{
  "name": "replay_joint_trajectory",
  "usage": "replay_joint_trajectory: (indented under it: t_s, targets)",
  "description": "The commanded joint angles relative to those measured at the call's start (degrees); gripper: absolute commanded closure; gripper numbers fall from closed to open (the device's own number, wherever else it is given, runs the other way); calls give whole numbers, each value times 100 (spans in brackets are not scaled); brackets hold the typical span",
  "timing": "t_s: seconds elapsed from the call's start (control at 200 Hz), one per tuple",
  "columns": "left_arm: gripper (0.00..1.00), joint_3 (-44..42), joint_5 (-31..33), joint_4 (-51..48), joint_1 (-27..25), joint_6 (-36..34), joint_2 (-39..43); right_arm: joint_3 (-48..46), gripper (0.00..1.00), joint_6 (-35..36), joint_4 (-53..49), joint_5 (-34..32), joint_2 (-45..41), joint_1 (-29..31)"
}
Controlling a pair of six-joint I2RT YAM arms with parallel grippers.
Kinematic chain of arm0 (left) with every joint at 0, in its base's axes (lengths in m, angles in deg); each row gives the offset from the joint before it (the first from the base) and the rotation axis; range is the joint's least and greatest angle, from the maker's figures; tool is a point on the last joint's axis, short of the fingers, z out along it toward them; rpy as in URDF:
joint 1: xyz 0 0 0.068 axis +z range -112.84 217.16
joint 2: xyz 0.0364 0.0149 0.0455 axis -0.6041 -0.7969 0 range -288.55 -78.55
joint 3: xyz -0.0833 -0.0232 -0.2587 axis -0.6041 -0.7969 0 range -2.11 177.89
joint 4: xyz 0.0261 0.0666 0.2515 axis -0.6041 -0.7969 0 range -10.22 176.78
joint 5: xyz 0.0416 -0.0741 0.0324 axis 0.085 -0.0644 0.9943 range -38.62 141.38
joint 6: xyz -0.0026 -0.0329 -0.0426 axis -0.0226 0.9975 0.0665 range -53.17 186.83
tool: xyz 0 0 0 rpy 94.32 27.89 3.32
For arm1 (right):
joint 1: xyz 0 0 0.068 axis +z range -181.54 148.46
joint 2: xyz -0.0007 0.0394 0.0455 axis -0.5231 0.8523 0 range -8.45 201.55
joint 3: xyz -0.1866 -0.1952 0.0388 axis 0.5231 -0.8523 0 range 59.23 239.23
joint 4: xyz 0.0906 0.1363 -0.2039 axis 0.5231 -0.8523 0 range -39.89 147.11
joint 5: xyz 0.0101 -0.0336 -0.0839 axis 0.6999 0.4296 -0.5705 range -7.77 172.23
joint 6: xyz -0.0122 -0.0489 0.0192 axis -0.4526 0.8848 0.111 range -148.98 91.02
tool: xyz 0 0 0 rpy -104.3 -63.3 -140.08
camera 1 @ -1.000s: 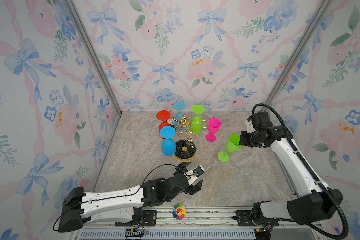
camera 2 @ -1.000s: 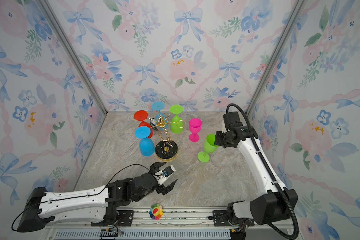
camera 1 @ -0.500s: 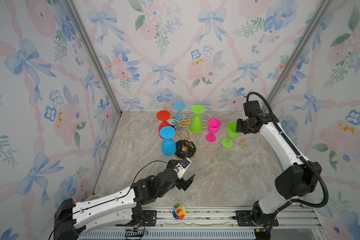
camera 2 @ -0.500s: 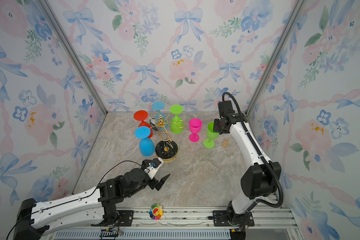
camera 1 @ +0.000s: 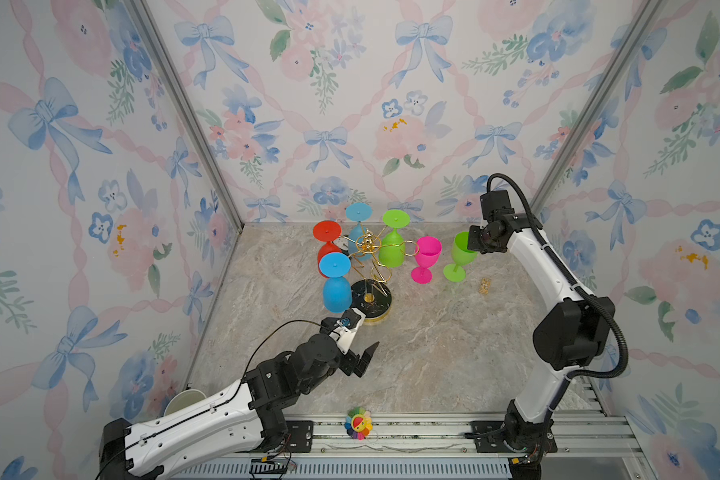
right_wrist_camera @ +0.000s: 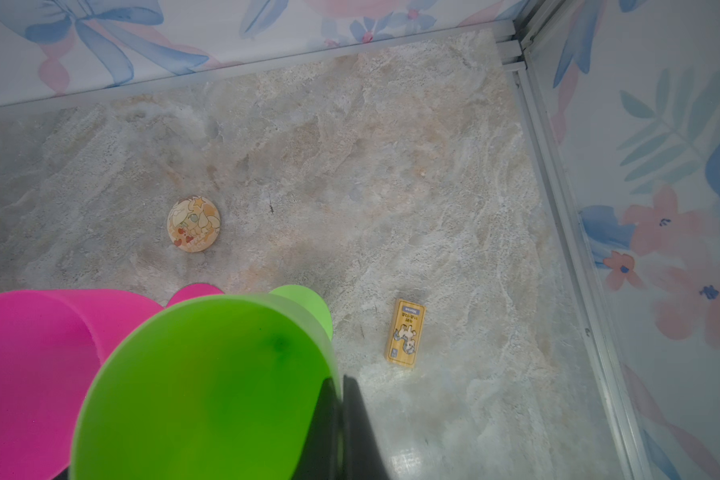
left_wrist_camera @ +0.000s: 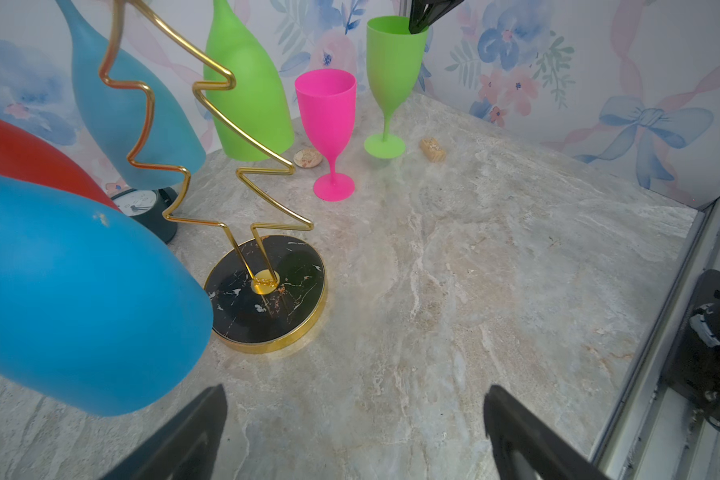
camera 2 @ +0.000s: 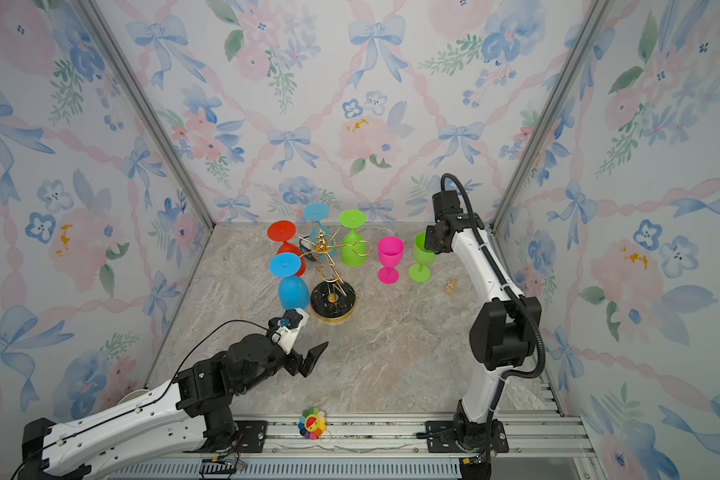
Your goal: Take the wine glass off the wine glass rack
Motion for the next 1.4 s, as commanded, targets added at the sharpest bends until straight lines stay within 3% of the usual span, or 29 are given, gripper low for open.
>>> replay_joint_trajectory:
  t_s: [0.0,1.395]
  targets:
    - [2,-24,-53,-225,38,162,70,184,100,19,188,106,227,-45]
    - [2,-100,-231,-242,112,237,167,-50,100,-86,597,205,574,52]
